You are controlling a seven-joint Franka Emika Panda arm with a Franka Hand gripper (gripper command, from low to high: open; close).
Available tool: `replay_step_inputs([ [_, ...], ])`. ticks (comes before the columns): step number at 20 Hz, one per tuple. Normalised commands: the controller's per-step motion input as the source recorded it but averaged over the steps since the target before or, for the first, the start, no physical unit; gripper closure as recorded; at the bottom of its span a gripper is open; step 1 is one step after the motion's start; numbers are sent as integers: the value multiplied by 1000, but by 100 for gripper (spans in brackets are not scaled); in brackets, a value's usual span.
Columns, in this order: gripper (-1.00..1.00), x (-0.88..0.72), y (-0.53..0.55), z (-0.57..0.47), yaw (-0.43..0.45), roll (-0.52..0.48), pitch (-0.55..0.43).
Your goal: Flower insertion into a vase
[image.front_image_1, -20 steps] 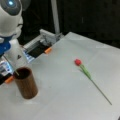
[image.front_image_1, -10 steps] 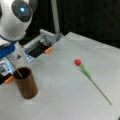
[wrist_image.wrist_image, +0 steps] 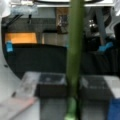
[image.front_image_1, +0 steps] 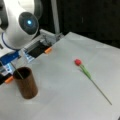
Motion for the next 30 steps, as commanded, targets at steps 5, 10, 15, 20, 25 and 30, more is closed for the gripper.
replay_step_inputs([
  [5, 100, 512, 0, -256, -142, 84, 172],
  [10, -100, 439, 66, -199, -149, 72, 71],
  [15, -100, 408, 127, -121, -149, 43, 17],
  [20, -100, 343, 149, 105, -123, 10, -85],
  [25, -100, 231, 180, 216, -49, -38, -294],
  [30, -100, 53, 347, 119, 43, -31, -815],
])
